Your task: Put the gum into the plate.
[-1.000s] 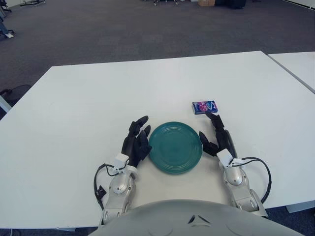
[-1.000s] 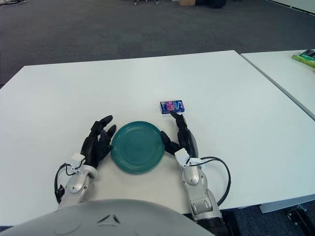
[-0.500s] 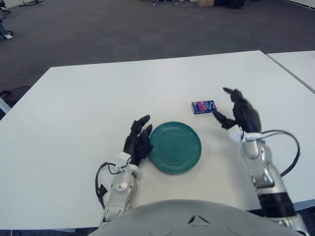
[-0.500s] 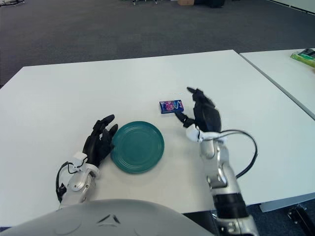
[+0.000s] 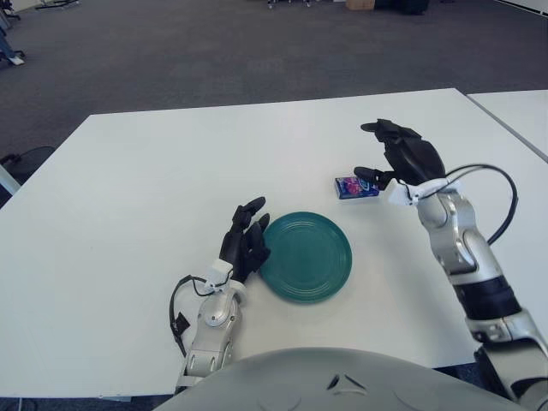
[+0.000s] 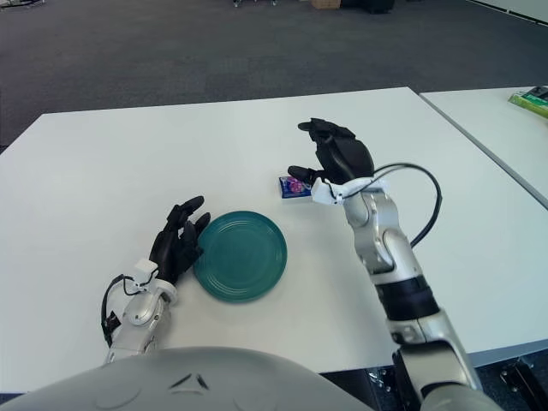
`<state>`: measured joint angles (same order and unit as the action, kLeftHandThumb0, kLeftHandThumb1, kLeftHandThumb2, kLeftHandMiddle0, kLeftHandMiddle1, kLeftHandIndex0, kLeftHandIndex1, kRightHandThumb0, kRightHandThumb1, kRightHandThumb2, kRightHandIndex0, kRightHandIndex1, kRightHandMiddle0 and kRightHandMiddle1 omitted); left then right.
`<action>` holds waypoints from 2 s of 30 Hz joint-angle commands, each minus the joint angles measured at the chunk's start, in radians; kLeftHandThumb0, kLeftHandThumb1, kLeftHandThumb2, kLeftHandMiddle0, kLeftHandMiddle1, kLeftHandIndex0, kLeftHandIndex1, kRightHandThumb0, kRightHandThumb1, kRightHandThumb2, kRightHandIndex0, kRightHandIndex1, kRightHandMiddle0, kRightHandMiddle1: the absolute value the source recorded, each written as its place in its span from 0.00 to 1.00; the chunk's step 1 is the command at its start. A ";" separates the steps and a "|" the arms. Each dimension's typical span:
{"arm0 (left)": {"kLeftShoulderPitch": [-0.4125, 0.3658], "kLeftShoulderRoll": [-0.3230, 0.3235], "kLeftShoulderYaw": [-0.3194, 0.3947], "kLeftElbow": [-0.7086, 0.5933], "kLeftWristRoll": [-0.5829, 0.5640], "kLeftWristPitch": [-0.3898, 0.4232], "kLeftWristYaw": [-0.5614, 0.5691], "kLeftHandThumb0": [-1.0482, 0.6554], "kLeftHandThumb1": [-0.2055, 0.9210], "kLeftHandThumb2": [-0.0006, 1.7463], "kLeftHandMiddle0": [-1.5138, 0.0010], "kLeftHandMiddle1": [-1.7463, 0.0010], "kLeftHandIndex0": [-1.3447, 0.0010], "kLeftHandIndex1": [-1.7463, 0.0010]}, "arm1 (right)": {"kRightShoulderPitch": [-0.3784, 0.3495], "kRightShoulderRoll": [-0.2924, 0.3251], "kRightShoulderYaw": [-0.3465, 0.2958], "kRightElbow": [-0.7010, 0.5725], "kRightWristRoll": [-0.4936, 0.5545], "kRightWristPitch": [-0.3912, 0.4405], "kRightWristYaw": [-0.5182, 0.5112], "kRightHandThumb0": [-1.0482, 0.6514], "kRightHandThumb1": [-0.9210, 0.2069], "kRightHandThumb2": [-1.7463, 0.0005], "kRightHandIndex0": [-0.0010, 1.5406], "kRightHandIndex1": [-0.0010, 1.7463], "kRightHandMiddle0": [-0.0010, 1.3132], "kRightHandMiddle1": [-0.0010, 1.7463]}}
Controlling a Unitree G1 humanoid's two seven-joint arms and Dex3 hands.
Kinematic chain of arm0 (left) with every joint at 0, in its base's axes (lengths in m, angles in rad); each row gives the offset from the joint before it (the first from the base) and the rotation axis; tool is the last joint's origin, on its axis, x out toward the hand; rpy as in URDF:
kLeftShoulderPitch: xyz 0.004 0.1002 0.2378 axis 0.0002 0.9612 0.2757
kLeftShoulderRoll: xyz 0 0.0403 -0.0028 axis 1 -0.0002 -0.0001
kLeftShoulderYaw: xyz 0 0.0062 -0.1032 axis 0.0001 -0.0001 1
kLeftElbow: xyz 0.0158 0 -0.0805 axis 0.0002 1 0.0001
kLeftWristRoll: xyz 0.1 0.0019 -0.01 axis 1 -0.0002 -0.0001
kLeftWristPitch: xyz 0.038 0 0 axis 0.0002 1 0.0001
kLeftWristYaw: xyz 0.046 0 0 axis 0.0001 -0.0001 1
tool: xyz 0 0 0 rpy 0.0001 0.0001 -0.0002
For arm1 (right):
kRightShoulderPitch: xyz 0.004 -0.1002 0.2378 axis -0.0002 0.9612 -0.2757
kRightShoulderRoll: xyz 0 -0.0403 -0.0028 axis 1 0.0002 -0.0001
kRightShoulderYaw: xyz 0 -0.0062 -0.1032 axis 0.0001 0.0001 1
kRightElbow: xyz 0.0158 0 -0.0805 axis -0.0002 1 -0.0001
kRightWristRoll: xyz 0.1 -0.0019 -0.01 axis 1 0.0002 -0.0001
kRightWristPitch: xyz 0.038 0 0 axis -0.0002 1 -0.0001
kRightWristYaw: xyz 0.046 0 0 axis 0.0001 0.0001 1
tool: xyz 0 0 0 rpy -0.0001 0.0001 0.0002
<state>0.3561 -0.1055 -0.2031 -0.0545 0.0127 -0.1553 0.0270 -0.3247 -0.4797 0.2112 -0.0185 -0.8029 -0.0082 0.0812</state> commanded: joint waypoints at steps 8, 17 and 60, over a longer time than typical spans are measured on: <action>0.012 -0.005 -0.004 0.057 0.005 0.009 0.008 0.12 1.00 0.57 0.67 1.00 0.88 0.56 | -0.102 -0.019 0.102 0.201 -0.050 -0.092 -0.042 0.19 0.00 0.66 0.20 0.01 0.03 0.40; 0.013 -0.007 -0.004 0.056 0.001 0.003 0.009 0.13 1.00 0.57 0.67 0.99 0.88 0.56 | -0.151 -0.009 0.152 0.294 -0.064 -0.119 -0.041 0.18 0.00 0.64 0.19 0.00 0.01 0.40; 0.029 -0.020 -0.009 0.048 -0.033 0.014 0.024 0.12 1.00 0.56 0.64 0.99 0.88 0.58 | -0.199 0.110 0.281 0.808 -0.045 -0.189 -0.259 0.19 0.00 0.62 0.24 0.00 0.00 0.39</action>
<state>0.3564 -0.1056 -0.2091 -0.0461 -0.0166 -0.1708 0.0439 -0.4783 -0.3973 0.4731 0.6931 -0.8456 -0.1811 -0.1341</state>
